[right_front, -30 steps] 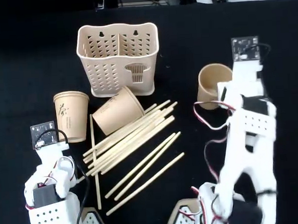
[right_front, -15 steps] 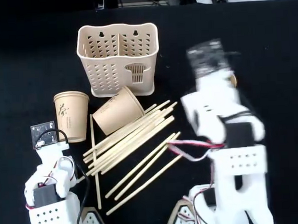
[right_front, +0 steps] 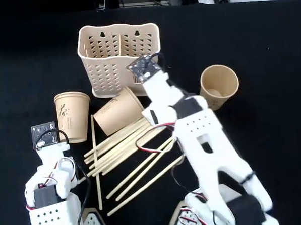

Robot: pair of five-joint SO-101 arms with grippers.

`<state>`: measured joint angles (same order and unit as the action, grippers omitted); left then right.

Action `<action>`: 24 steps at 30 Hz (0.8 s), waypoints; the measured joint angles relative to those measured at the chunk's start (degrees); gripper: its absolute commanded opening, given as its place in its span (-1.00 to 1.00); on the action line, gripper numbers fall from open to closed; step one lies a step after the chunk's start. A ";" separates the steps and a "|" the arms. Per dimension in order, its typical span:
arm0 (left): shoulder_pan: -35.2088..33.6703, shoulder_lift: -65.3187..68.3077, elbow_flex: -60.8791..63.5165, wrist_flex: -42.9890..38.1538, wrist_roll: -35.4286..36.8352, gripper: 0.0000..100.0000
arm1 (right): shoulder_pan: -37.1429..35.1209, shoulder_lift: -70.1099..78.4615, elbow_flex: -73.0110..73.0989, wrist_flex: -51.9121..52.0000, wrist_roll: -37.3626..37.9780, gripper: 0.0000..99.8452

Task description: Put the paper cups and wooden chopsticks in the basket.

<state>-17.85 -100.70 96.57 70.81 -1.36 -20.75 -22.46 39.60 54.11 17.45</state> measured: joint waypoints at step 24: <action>0.00 0.00 0.00 0.00 0.00 -0.93 | -12.40 11.52 0.00 -8.00 4.22 -0.53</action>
<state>-17.85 -100.70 96.57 70.81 -1.36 -33.14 -10.95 39.60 46.11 21.67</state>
